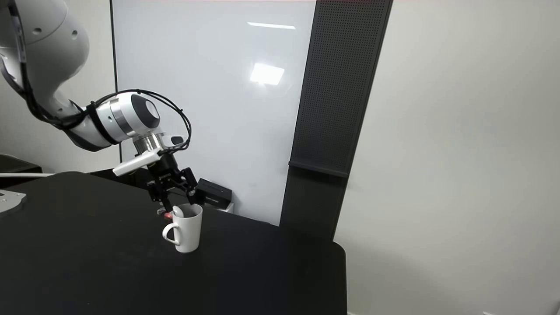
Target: Take the white spoon out of the mug
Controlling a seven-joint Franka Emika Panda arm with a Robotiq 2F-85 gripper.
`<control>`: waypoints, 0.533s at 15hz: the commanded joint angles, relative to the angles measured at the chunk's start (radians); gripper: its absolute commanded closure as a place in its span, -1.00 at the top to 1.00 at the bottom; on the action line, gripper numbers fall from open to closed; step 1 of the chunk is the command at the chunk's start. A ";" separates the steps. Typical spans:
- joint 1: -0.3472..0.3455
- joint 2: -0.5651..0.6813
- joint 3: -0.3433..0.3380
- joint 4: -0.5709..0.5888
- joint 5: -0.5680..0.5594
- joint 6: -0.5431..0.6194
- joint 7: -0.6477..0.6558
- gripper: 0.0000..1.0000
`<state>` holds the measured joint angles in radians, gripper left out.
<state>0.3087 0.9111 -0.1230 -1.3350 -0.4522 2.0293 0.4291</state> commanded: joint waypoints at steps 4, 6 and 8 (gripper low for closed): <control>0.015 -0.003 -0.006 0.010 -0.002 0.000 -0.001 -0.26; 0.021 -0.007 -0.006 0.008 -0.002 0.002 0.001 -0.50; 0.026 -0.010 -0.007 0.006 -0.003 0.007 0.002 -0.78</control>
<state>0.3249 0.9116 -0.1222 -1.3335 -0.4517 2.0374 0.4291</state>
